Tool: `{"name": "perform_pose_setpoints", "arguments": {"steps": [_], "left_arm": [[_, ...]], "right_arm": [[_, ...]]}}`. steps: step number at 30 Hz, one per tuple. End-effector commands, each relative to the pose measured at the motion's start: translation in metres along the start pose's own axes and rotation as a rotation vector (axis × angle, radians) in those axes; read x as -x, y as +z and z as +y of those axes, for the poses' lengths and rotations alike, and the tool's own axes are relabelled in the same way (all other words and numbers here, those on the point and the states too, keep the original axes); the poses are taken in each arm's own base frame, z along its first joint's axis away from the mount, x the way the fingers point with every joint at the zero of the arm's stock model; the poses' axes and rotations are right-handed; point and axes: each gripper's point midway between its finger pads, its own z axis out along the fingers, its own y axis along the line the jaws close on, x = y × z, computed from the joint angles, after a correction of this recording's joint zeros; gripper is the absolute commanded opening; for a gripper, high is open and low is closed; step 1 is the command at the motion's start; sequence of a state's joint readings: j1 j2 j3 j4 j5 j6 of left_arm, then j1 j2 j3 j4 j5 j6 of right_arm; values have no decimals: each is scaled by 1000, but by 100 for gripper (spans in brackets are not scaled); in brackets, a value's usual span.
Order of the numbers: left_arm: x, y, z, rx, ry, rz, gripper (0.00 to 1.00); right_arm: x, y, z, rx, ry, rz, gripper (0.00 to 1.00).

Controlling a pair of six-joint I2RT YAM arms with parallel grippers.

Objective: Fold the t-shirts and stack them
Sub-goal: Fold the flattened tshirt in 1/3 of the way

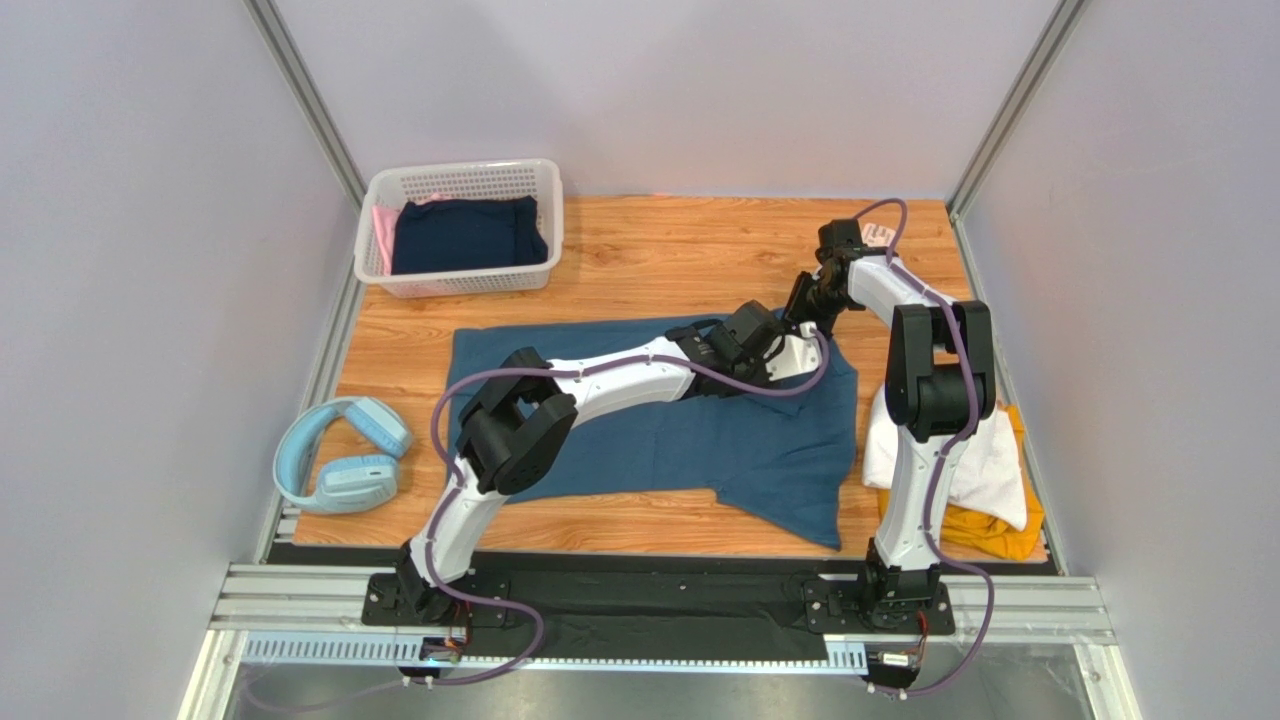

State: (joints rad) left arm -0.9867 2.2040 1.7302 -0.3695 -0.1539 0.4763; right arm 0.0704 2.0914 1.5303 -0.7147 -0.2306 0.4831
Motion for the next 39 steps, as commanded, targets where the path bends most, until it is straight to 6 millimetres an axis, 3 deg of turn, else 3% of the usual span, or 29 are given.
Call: {"name": "perform_pose_setpoints", "arguments": {"steps": [1,3,11,15,20,28,39], "left_arm": [[39,-42,44,165,-41,-116,52],[39,-47,46,184,-47,-120,52],[28,-53,-24,16,-35,-90,52],[24,-44,-36,-42,-38,-64,51],[24,-31,-37,-55,-11,-40,51],[13,6,-8,-71,-62,19,52],[-2,18,15,-44,-87,42,52]], "right_arm": [[-12,17,-12,-35,11,35,36],[-12,18,-12,-38,9,34,36],[-10,18,-13,-38,12,31,36],[-12,19,-14,-39,11,36,36],[-12,19,-13,-39,13,34,36],[-12,19,-16,-43,16,34,36],[-12,19,-16,-39,17,35,36]]}}
